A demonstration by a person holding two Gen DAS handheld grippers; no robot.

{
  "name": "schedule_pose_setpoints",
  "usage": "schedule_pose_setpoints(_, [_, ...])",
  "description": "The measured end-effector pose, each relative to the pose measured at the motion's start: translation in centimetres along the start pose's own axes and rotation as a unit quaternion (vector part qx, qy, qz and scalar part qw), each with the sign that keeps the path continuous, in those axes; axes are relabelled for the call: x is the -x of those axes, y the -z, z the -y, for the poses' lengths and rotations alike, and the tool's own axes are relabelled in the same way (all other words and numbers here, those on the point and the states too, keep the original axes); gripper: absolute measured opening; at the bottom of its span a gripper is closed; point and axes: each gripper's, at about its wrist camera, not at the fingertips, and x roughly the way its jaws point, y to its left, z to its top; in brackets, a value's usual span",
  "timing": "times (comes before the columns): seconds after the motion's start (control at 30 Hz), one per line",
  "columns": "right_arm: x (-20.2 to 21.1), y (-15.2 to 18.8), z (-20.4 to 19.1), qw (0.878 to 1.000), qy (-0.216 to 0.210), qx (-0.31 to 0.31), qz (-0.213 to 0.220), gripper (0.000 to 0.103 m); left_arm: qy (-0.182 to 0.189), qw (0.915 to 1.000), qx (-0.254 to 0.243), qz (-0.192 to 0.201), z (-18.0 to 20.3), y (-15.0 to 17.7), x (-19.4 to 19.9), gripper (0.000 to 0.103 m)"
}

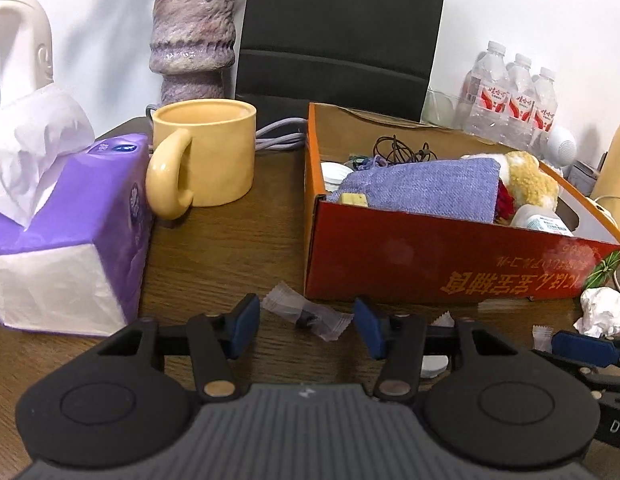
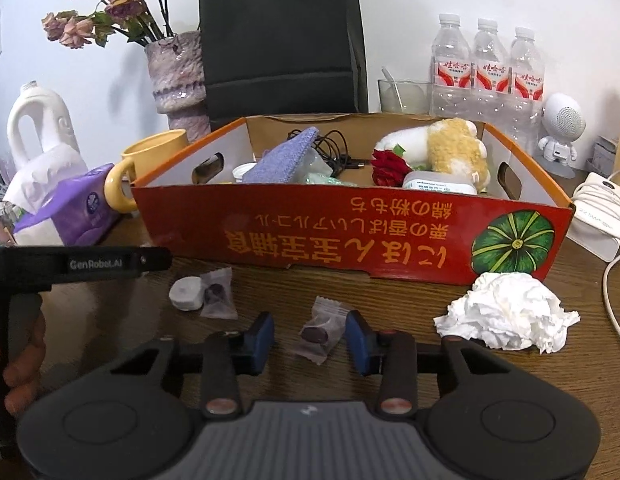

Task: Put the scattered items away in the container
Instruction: 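Grasp a clear wrapper with the right gripper while the left grasps another small wrapper, then carry both wrappers over the box and open both grippers to drop them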

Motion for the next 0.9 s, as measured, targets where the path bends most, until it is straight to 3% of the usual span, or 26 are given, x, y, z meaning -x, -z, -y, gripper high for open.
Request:
schedule_pose_setpoints(0.1, [0.0, 0.3, -0.4, 1.0, 0.004, 0.011, 0.004, 0.039, -0.005, 1.0, 0.001, 0.005, 0.0, 0.0, -0.1, 0.041])
schedule_pose_setpoints(0.13, [0.0, 0.3, -0.6, 1.0, 0.007, 0.018, 0.004, 0.038, -0.006, 1.0, 0.002, 0.006, 0.0, 0.0, -0.1, 0.031])
schedule_pose_setpoints(0.17, [-0.1, 0.3, -0.8, 1.0, 0.012, 0.024, 0.004, 0.035, -0.005, 1.0, 0.003, 0.005, -0.1, 0.0, -0.1, 0.031])
schedule_pose_setpoints(0.23, [0.0, 0.4, -1.0, 0.999, 0.021, 0.03, 0.004, 0.021, -0.003, 1.0, 0.006, 0.005, -0.2, 0.1, -0.1, 0.029])
schedule_pose_setpoints(0.3, [0.0, 0.4, -1.0, 0.999, 0.022, 0.031, 0.004, 0.019, 0.002, 0.9999, 0.007, 0.007, -0.2, 0.1, 0.0, 0.016])
schedule_pose_setpoints(0.63, [1.4, 0.7, -1.1, 1.0, 0.015, 0.023, 0.014, 0.016, -0.014, 0.9996, -0.012, 0.022, -0.1, 0.6, 2.3, 0.01])
schedule_pose_setpoints(0.77, [5.0, 1.7, -1.1, 0.999, 0.018, -0.003, 0.05, 0.016, -0.021, 0.9976, -0.002, 0.066, 0.3, 1.8, 7.0, 0.01])
schedule_pose_setpoints(0.9, [9.1, 3.4, -0.9, 0.995, 0.021, -0.031, 0.087, 0.016, -0.023, 0.9925, 0.015, 0.119, 1.7, 5.0, 13.4, 0.01])
